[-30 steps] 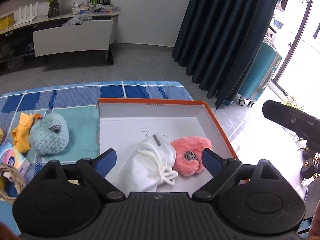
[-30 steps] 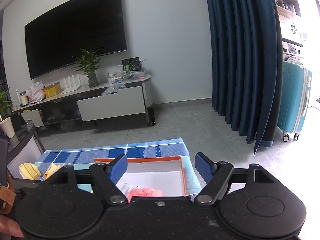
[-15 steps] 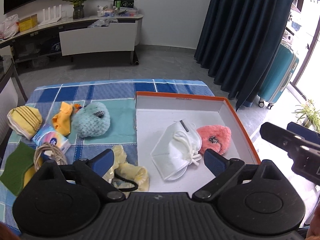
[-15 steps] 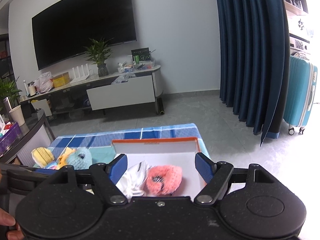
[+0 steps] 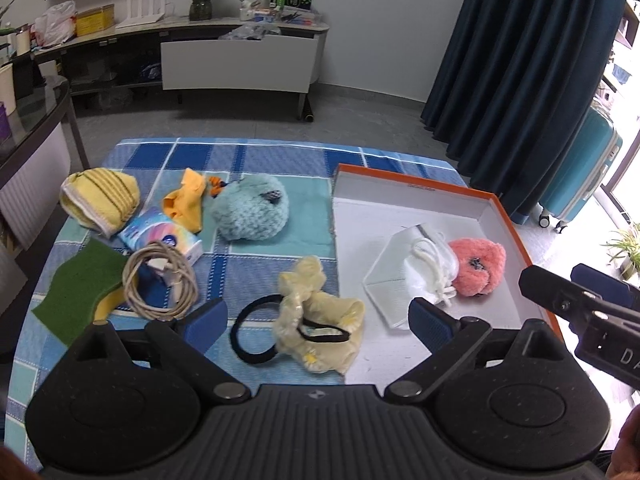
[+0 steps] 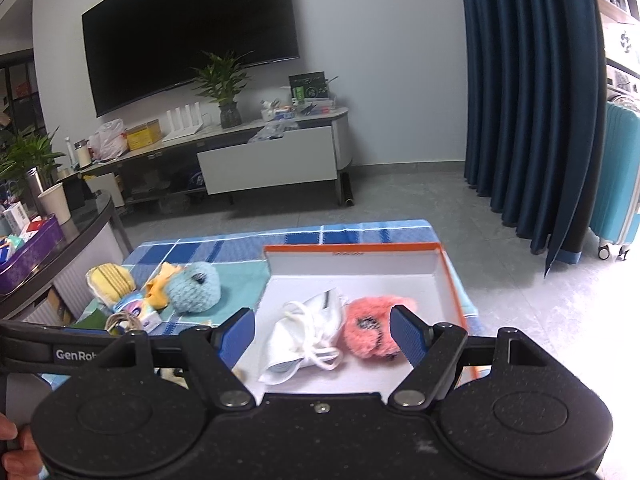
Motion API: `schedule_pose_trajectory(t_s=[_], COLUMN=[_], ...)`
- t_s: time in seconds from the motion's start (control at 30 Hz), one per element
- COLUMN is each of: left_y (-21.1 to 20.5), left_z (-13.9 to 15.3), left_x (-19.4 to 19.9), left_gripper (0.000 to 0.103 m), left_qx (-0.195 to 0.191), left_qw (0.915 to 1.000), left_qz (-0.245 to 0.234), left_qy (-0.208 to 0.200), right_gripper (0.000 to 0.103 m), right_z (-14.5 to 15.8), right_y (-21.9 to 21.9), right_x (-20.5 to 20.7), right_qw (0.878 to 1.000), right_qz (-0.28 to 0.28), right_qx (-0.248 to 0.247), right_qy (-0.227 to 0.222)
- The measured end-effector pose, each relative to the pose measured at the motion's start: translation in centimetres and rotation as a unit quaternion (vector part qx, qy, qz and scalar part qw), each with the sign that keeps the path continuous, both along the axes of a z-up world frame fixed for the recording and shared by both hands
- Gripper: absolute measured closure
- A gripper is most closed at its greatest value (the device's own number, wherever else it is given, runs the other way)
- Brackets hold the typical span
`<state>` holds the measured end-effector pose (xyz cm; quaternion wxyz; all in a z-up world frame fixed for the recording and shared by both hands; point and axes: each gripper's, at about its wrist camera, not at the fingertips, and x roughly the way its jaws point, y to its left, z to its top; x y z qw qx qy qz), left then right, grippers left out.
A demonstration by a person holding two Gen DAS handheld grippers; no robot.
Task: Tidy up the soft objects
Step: 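Withdraw both grippers from the box back over the table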
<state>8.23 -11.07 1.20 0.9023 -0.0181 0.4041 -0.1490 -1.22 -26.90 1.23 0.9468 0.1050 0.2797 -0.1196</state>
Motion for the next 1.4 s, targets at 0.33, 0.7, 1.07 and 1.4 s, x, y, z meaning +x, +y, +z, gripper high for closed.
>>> schedule_pose_trajectory(t_s=[0.33, 0.7, 1.07, 1.4], left_y=[3.0, 6.7, 9.6, 11.4], left_z=[-0.1, -0.6, -1.1, -1.9], left_x=[-0.3, -0.9, -1.2, -1.0], left_gripper=[0.004, 0.004, 0.004, 0.003], left_qx=[-0.004, 0.001, 0.006, 0.003], left_qw=[0.9997, 0.9987, 0.9972, 0.9954], left_qz=[0.024, 0.05, 0.074, 0.094], left_qy=[0.002, 0.005, 0.009, 0.018], right_gripper=[0.015, 0.015, 0.015, 0.015], right_z=[-0.3, -1.0, -2.3, -2.8], right_y=[2.9, 6.0, 8.5, 9.2], right_x=[1.5, 3.0, 4.2, 4.7], right_qw=[0.999, 0.997, 0.994, 0.992], right_qz=[0.035, 0.071, 0.099, 0.111], right_qx=[-0.004, -0.003, 0.007, 0.011], right_qy=[0.012, 0.026, 0.045, 0.055])
